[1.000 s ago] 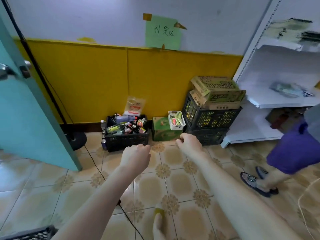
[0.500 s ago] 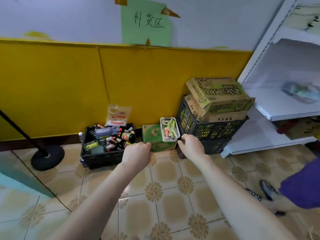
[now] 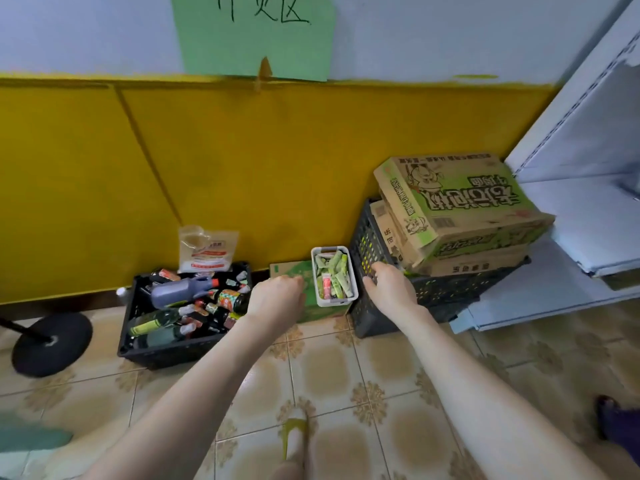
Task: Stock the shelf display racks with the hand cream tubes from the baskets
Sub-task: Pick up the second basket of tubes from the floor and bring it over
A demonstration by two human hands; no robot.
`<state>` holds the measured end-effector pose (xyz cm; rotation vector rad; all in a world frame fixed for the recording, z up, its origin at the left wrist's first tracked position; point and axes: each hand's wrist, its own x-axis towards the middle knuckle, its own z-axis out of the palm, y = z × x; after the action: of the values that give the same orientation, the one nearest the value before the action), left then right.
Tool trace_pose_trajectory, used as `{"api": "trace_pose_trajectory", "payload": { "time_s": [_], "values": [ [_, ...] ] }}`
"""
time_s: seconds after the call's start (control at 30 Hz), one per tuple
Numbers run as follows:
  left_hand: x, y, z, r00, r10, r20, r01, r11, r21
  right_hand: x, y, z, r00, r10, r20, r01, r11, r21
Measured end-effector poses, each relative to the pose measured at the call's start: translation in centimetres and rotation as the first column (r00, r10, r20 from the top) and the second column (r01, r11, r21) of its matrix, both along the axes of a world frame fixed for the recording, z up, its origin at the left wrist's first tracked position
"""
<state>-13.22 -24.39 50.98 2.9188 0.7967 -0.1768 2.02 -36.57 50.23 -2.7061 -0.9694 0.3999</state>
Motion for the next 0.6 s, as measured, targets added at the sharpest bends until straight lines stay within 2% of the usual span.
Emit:
{"api": "trace_pose_trajectory", "payload": {
  "time_s": [0.3, 0.6],
  "values": [
    [9.8, 5.6, -4.1, 0.991, 0.071, -0.112, -0.086, 0.987, -0.139, 10.1, 5.5, -4.7, 0.996, -0.014, -0.085, 0.007, 0.997, -0.075],
    [16.4, 9.2, -12.5, 0.961, 0.210, -0.181, -0.251, 0.937, -0.243, 17.8, 10.5, -13.1, 0.985, 0.014, -0.172, -0.038, 0.991, -0.132]
  ]
}}
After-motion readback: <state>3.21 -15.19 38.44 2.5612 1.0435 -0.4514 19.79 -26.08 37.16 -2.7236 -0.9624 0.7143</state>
